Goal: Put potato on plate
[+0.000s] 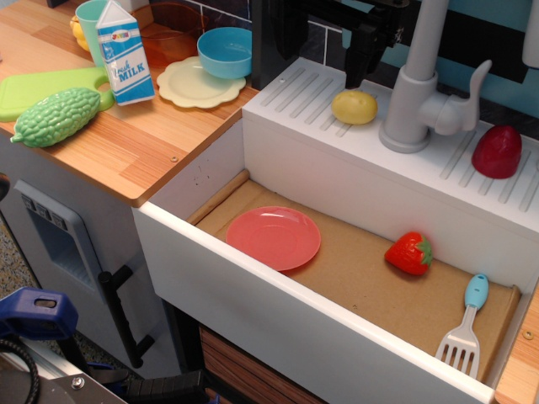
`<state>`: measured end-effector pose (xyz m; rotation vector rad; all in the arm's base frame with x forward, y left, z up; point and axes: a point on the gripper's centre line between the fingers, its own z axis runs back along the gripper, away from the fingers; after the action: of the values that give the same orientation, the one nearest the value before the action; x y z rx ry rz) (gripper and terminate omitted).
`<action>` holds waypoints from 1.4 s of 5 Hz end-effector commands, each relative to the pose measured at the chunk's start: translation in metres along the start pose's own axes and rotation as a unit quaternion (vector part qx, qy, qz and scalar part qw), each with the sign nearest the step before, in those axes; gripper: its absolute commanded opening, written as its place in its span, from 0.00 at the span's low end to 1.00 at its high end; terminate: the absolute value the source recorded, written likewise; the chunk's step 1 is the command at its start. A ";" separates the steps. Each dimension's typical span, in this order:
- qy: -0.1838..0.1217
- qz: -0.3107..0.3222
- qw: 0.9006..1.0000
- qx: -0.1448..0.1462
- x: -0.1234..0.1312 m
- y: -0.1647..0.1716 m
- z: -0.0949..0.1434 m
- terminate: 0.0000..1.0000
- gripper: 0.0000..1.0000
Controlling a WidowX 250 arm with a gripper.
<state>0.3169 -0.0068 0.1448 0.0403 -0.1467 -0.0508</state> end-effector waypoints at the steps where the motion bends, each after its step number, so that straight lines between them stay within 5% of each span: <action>1: 0.000 0.000 1.000 0.000 0.000 0.000 0.000 0.00 1.00; 2: -0.011 -0.006 1.000 0.019 0.011 0.005 -0.008 0.00 1.00; 7: -0.108 -0.006 0.994 0.000 0.084 0.046 -0.077 0.00 1.00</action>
<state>0.4143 0.0327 0.0589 0.0107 -0.3132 -0.0860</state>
